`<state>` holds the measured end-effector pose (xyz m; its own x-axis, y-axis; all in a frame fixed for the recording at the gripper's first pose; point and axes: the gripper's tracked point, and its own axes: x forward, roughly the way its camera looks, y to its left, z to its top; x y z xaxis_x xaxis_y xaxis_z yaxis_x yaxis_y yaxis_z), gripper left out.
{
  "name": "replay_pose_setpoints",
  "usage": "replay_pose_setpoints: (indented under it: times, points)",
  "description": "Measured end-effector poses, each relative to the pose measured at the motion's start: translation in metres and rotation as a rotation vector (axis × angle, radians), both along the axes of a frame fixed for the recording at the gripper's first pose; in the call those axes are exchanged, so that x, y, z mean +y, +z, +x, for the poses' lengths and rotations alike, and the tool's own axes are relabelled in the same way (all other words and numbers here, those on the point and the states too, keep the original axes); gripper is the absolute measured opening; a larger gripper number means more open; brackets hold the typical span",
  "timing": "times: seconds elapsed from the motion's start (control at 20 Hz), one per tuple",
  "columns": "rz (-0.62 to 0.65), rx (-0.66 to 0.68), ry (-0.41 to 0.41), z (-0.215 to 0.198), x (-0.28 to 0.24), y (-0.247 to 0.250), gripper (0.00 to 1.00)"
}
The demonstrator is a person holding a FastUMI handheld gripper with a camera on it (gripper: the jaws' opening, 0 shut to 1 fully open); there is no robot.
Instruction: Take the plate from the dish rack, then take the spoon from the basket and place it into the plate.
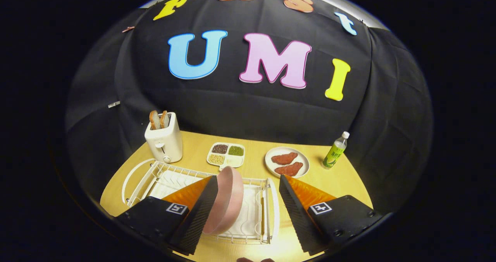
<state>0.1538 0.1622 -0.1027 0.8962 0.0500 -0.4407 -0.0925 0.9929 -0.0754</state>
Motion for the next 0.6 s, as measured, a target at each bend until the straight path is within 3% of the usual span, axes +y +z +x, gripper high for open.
replay_pose_setpoints:
  times: [0.15,0.3,0.6]
  points:
    - [-0.021,0.064,-0.021,0.015,0.002,-0.028,0.92]
    - [-0.007,0.123,-0.063,0.02,0.0,-0.049,0.75]
    - [0.193,0.317,-0.126,0.017,0.015,-0.095,0.54]
